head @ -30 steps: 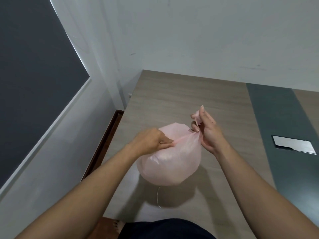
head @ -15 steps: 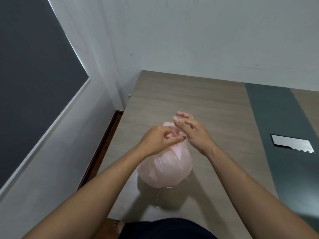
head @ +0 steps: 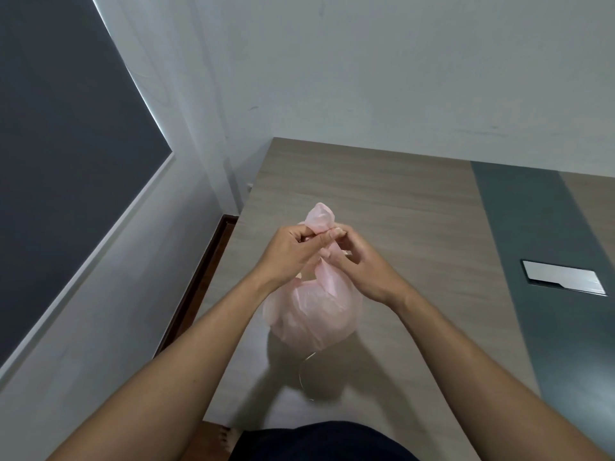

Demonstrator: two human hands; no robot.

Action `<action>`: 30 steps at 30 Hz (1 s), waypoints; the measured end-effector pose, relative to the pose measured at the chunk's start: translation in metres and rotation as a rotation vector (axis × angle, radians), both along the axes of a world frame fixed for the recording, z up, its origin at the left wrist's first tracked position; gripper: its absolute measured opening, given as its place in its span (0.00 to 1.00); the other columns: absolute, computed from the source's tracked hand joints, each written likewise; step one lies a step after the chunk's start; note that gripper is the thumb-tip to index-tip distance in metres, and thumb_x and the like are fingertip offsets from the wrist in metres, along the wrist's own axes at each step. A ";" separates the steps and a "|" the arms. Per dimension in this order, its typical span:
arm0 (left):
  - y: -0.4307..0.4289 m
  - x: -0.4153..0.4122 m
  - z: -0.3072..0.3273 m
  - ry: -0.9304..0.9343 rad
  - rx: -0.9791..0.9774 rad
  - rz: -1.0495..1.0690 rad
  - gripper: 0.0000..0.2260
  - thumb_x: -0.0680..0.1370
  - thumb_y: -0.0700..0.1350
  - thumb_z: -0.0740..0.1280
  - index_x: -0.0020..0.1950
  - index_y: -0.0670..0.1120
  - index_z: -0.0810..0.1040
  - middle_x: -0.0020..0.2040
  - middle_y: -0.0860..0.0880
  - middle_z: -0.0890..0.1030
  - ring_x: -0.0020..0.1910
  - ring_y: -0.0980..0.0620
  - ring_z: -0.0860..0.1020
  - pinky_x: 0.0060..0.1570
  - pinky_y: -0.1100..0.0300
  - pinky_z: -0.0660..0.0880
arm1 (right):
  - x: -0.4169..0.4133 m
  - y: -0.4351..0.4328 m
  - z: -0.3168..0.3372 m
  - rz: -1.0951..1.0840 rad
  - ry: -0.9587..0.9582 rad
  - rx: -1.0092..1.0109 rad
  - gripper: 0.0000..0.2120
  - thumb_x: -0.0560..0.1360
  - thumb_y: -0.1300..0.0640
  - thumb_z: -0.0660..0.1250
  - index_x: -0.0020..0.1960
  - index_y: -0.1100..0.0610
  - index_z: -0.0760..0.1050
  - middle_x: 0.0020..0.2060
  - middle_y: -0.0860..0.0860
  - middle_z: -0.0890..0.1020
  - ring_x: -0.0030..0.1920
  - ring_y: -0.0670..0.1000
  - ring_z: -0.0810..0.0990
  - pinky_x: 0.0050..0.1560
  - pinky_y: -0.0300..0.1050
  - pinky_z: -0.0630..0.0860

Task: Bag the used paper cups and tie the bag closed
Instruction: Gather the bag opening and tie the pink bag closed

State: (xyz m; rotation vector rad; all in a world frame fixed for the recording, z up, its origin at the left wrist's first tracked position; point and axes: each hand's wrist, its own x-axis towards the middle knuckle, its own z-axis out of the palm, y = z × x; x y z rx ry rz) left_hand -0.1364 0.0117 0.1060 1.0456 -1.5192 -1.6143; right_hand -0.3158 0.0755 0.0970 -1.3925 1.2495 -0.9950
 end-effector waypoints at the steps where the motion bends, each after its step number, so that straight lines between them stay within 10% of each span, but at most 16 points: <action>1: 0.000 -0.001 0.001 0.030 0.031 0.014 0.12 0.83 0.46 0.76 0.60 0.39 0.90 0.56 0.36 0.90 0.56 0.43 0.90 0.55 0.52 0.86 | 0.001 -0.001 0.001 -0.021 0.024 -0.003 0.18 0.85 0.50 0.70 0.74 0.47 0.74 0.66 0.47 0.83 0.69 0.51 0.82 0.71 0.59 0.77; 6: 0.003 0.001 0.010 0.072 0.052 -0.010 0.13 0.85 0.46 0.74 0.65 0.40 0.89 0.58 0.37 0.90 0.60 0.39 0.89 0.59 0.48 0.86 | -0.001 -0.002 -0.003 -0.055 0.084 -0.021 0.14 0.83 0.43 0.69 0.65 0.45 0.84 0.57 0.52 0.84 0.53 0.59 0.84 0.56 0.63 0.81; 11: 0.001 0.006 0.013 0.038 -0.045 0.105 0.16 0.88 0.55 0.68 0.73 0.52 0.83 0.35 0.51 0.81 0.31 0.53 0.78 0.36 0.61 0.79 | -0.004 -0.004 -0.007 -0.213 0.072 -0.045 0.12 0.86 0.46 0.66 0.54 0.52 0.85 0.52 0.57 0.79 0.50 0.59 0.81 0.52 0.58 0.78; 14: -0.008 0.008 -0.002 -0.116 -0.047 0.199 0.24 0.89 0.60 0.62 0.85 0.60 0.68 0.77 0.44 0.79 0.74 0.47 0.80 0.77 0.45 0.75 | -0.005 -0.001 0.002 -0.315 0.032 0.015 0.15 0.87 0.55 0.58 0.56 0.51 0.84 0.53 0.53 0.85 0.48 0.50 0.84 0.52 0.47 0.78; 16: -0.013 0.008 -0.018 -0.221 0.013 0.224 0.24 0.90 0.57 0.58 0.87 0.58 0.65 0.81 0.43 0.75 0.79 0.43 0.75 0.80 0.42 0.71 | -0.005 -0.001 0.009 -0.303 -0.066 0.069 0.19 0.85 0.58 0.55 0.54 0.57 0.86 0.53 0.53 0.88 0.50 0.52 0.85 0.56 0.46 0.78; 19: -0.019 0.009 -0.034 -0.202 0.146 0.281 0.21 0.91 0.52 0.56 0.84 0.55 0.70 0.50 0.45 0.83 0.49 0.44 0.81 0.52 0.52 0.79 | -0.004 -0.006 0.015 -0.238 -0.428 0.143 0.20 0.84 0.54 0.57 0.40 0.61 0.81 0.38 0.59 0.84 0.46 0.63 0.82 0.62 0.58 0.78; 21: -0.022 0.010 -0.038 -0.128 0.218 0.296 0.19 0.92 0.49 0.57 0.82 0.53 0.72 0.37 0.54 0.73 0.34 0.55 0.69 0.35 0.61 0.67 | -0.003 -0.009 0.015 -0.260 -0.524 0.171 0.19 0.87 0.51 0.59 0.38 0.56 0.70 0.31 0.54 0.69 0.34 0.55 0.68 0.43 0.55 0.73; 25: -0.019 0.007 -0.027 0.118 0.316 0.299 0.19 0.92 0.43 0.56 0.82 0.52 0.72 0.35 0.52 0.73 0.32 0.54 0.71 0.33 0.59 0.69 | -0.005 0.000 0.011 -0.268 -0.171 0.127 0.19 0.86 0.41 0.64 0.45 0.54 0.70 0.33 0.46 0.69 0.33 0.47 0.67 0.38 0.47 0.66; 30: -0.010 -0.002 -0.015 0.394 0.379 0.203 0.19 0.92 0.49 0.58 0.83 0.55 0.70 0.56 0.49 0.88 0.65 0.48 0.84 0.64 0.35 0.81 | -0.001 0.012 0.003 -0.133 0.206 0.109 0.19 0.71 0.34 0.79 0.56 0.44 0.84 0.29 0.42 0.75 0.32 0.44 0.75 0.37 0.38 0.73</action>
